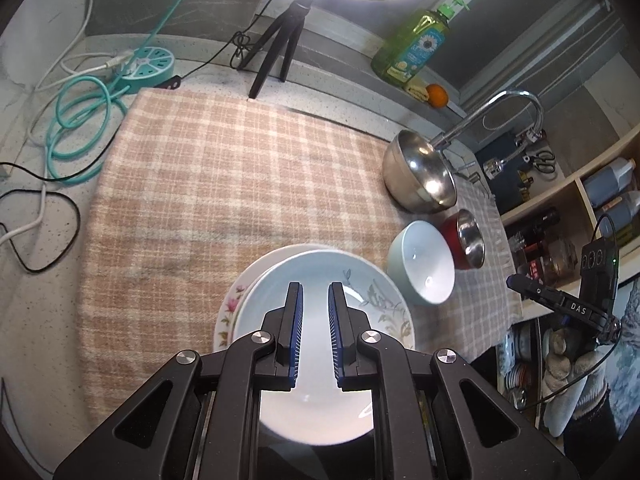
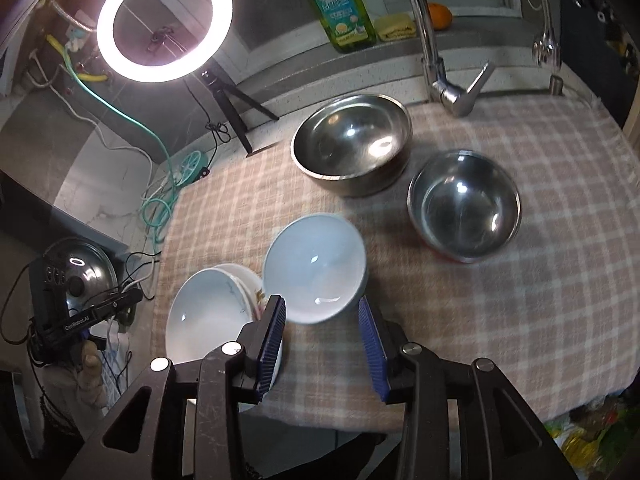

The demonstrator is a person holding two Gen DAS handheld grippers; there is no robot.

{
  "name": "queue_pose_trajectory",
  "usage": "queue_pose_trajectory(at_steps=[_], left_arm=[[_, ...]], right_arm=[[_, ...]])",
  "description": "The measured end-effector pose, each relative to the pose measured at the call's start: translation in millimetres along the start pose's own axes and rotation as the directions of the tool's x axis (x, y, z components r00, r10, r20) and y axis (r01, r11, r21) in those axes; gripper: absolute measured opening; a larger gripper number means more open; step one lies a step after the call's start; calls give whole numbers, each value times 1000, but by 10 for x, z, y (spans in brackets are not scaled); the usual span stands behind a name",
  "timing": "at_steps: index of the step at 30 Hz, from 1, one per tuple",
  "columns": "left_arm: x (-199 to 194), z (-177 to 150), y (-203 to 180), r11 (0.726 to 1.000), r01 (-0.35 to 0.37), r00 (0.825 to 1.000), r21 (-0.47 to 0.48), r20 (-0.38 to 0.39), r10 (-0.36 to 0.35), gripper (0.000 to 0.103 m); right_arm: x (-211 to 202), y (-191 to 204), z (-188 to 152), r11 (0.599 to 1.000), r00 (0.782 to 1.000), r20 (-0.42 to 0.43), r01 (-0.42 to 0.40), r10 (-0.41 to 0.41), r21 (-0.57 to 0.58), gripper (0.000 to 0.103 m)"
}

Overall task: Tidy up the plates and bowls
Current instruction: 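Open both grippers and lift them away from the plate stack, then move both grippers to the rim of the large steel bowl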

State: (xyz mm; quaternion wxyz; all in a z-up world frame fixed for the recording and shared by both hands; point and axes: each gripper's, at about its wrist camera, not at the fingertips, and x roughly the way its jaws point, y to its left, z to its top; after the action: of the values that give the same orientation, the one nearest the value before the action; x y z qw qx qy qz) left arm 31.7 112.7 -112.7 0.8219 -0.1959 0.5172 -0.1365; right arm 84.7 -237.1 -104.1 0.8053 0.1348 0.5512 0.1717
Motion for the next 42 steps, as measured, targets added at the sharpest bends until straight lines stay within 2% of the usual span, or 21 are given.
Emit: queue_pose_trajectory(at_steps=[6,10,17,24,30,39,42], left_arm=[[43,50,-230,999,3,999,-46,46,-1,11],[138,69,-400,998,6,999,-67,53,-2,11],[359,160,-726,996,16,998,-92,65,-10,11],[666,371,-1029,997,5,999,-80,48,-1,13],[959,610,-1089,996,-14,1000,-93,20,16,14],[1318,887,-1125,995,-54,998,-82,-33,51,15],[1410,948,-1130,995,-63,997,-82,-48,59,19]], right_arm=[[-81,-272,300,999,1000,-10,13,-13,-31,35],[-134,-509,507,1000,1000,-10,-13,12,-12,35],[-100,-744,842,998,999,-10,-36,36,-53,35],[175,-920,1225,996,997,-35,-65,64,-52,35],[475,-944,1486,996,996,-72,-63,58,-70,35],[829,-1035,1704,997,991,-119,-62,57,-35,35],[924,-1082,1746,998,989,-141,-59,56,-18,35]])
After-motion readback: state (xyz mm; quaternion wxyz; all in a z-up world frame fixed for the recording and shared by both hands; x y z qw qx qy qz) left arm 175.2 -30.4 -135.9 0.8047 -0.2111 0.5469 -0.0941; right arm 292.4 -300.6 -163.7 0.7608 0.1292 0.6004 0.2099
